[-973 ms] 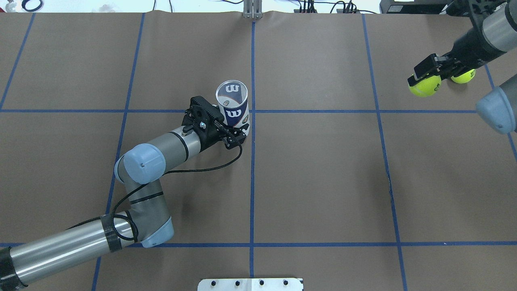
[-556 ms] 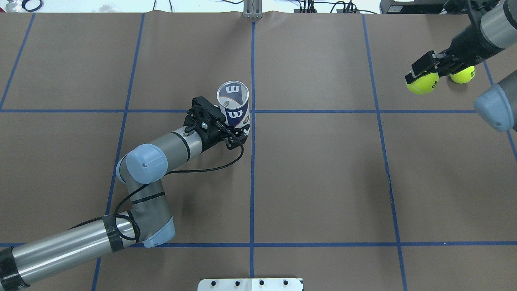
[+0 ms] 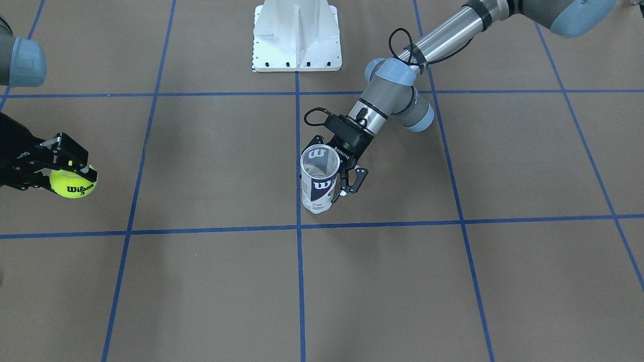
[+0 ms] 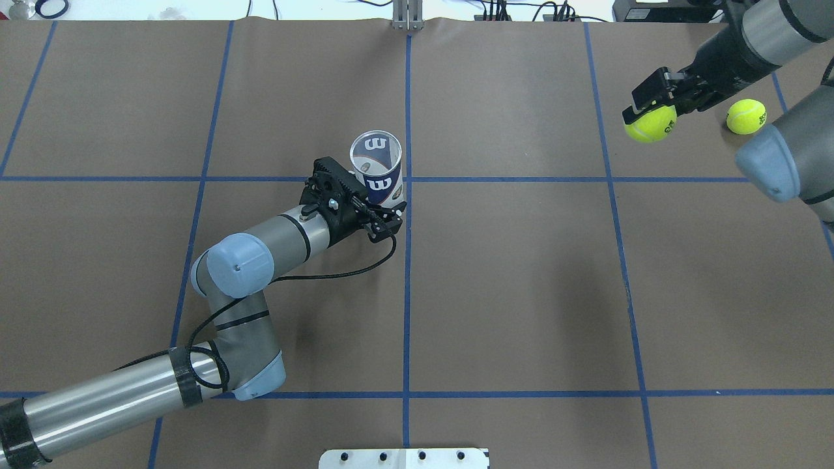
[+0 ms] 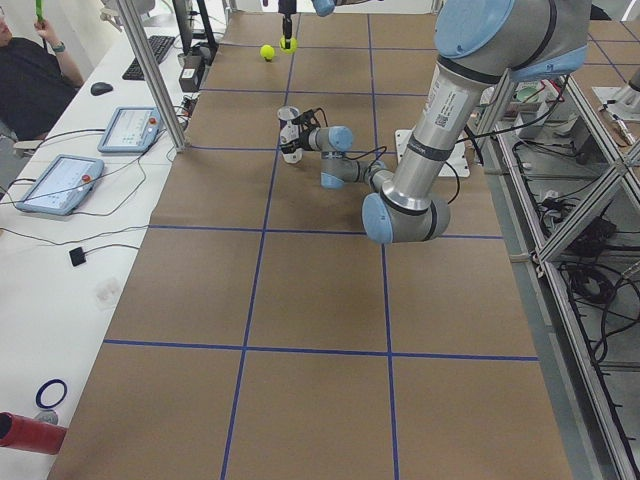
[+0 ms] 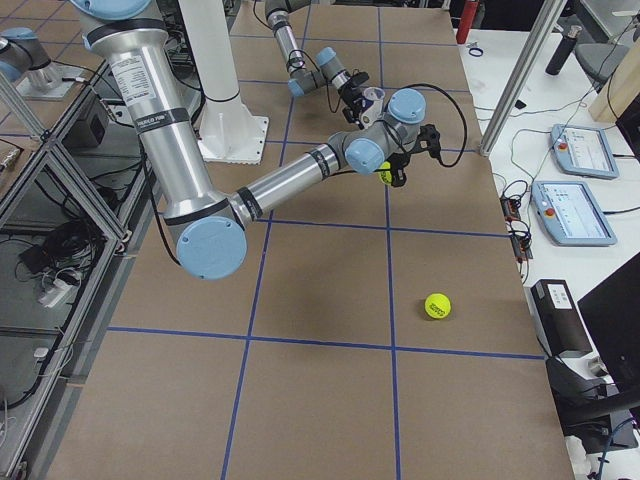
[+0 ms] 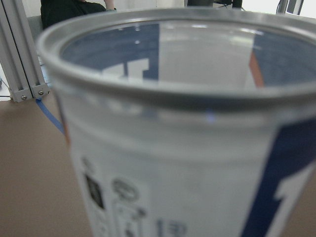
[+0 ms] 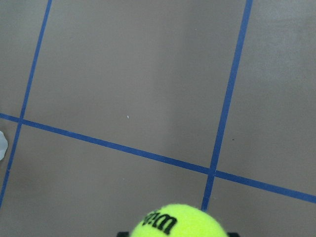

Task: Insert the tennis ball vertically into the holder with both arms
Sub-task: 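Carry the held ball with the right gripper over the can's opening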

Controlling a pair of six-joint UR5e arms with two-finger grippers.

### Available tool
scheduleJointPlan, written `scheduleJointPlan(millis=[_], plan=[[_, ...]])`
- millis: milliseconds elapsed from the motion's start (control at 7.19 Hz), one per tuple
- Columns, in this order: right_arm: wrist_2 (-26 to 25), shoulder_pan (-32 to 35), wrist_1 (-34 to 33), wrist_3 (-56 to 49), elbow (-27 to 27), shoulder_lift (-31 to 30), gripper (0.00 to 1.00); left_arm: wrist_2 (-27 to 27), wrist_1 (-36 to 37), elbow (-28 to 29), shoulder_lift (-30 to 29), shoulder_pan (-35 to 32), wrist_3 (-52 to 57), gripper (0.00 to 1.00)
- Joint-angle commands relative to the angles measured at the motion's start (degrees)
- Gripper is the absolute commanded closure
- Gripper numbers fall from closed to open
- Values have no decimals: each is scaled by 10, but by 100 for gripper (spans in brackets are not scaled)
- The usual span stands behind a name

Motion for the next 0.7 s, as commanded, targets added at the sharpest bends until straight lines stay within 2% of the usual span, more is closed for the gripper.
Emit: scheduleJointPlan(millis=[0,417,556], plan=[[0,-19,0,71,0,43,100,0,0,0,0,0,0,1],[-4,-58,0,177,-7,122,100,0,0,0,0,0,0,1],[-13,-76,0,216,-25,163,100,0,0,1,1,0,1,1]])
